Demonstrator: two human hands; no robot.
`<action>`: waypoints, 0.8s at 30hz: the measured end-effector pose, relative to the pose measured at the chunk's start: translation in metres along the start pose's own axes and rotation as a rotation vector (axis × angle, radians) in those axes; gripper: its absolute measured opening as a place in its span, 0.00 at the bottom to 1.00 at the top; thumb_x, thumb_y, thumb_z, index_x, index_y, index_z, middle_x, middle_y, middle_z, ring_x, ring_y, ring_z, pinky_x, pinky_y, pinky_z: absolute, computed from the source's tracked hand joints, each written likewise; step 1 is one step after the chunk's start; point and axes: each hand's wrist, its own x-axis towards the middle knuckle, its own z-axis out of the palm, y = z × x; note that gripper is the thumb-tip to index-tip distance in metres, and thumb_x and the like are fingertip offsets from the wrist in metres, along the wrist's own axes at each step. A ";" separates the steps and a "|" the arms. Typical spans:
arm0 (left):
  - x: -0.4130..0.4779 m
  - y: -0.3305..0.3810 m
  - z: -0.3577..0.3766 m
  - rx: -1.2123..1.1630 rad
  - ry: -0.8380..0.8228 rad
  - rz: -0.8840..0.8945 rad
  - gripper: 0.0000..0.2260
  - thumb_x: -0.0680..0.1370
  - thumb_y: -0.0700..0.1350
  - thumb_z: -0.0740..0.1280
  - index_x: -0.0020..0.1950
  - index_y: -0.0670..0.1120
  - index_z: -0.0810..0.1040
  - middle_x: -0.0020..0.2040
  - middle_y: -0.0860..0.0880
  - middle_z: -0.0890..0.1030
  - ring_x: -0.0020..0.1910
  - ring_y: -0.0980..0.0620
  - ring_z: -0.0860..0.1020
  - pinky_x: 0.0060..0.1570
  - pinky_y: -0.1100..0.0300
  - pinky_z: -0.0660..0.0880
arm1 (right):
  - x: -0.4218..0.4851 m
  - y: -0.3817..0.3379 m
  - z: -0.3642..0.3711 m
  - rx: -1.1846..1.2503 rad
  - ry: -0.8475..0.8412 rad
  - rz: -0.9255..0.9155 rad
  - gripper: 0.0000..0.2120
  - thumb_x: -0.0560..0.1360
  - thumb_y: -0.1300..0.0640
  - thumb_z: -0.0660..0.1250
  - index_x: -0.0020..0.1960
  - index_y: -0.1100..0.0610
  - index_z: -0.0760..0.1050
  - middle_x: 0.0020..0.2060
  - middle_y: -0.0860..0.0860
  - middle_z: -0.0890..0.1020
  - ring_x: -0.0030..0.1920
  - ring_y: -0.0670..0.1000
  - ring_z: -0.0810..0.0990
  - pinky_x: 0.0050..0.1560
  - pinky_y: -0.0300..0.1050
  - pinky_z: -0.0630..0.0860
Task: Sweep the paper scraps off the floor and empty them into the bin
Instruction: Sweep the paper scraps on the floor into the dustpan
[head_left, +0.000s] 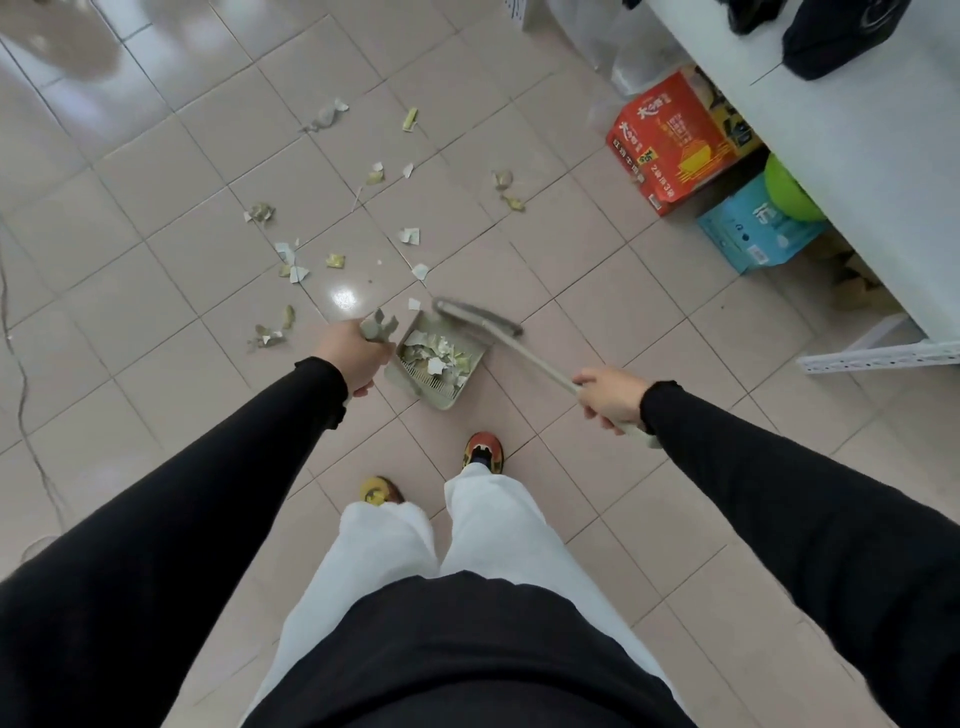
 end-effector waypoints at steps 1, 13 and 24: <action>0.000 0.002 0.001 0.000 -0.003 -0.006 0.07 0.79 0.40 0.64 0.56 0.41 0.76 0.38 0.44 0.73 0.31 0.50 0.70 0.29 0.60 0.70 | -0.013 0.009 -0.006 0.008 -0.030 -0.006 0.22 0.79 0.63 0.56 0.71 0.53 0.69 0.39 0.54 0.75 0.26 0.48 0.68 0.19 0.35 0.65; -0.002 -0.002 0.004 -0.034 0.008 -0.026 0.08 0.79 0.40 0.65 0.57 0.40 0.77 0.38 0.44 0.73 0.30 0.50 0.69 0.27 0.60 0.68 | -0.031 0.009 0.032 -0.001 0.049 -0.077 0.22 0.79 0.63 0.52 0.72 0.55 0.68 0.44 0.58 0.76 0.31 0.53 0.72 0.28 0.45 0.70; -0.009 -0.032 -0.023 -0.054 0.017 -0.015 0.09 0.79 0.41 0.64 0.59 0.43 0.76 0.38 0.45 0.72 0.31 0.50 0.70 0.27 0.60 0.70 | -0.067 0.017 0.026 0.204 0.041 -0.108 0.25 0.78 0.61 0.57 0.74 0.49 0.66 0.41 0.53 0.76 0.27 0.48 0.69 0.23 0.40 0.67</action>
